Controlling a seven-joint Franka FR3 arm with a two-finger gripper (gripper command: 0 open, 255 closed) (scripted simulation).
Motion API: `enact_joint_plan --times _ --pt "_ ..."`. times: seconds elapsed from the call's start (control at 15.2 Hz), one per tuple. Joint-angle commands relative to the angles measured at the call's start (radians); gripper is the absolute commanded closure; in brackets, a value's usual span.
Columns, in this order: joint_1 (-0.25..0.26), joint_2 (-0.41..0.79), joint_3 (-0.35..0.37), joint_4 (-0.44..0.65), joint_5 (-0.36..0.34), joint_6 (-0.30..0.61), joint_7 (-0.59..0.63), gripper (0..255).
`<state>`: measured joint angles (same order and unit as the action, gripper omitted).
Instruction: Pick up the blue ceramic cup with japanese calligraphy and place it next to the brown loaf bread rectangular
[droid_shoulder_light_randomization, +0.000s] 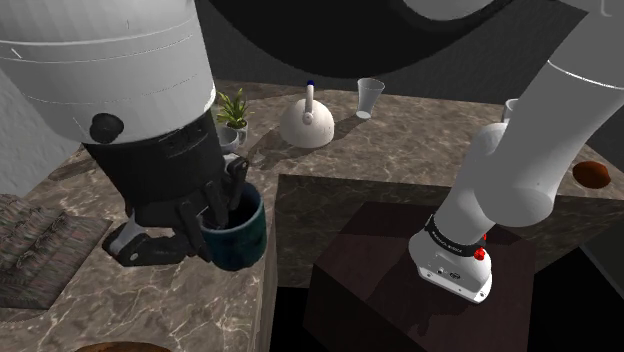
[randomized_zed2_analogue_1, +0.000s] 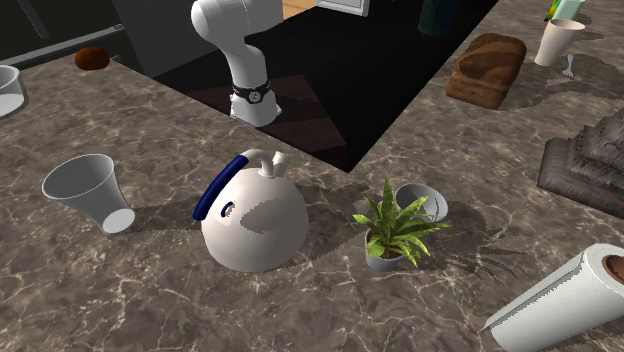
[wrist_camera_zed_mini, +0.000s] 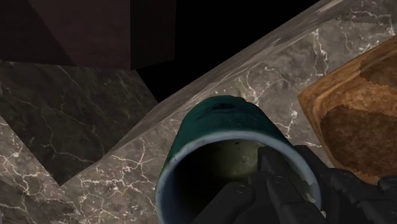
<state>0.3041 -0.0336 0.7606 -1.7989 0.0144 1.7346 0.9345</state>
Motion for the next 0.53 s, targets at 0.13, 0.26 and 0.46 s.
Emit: enact_joint_plan --times 0.13,0.26,0.46 --pt "0.007 0.02 0.009 -0.031 -0.013 0.046 0.022 255" --pt "0.008 0.022 0.01 -0.055 -0.015 0.073 0.023 255" --pt "0.009 0.028 0.011 -0.091 -0.019 0.112 0.027 255"
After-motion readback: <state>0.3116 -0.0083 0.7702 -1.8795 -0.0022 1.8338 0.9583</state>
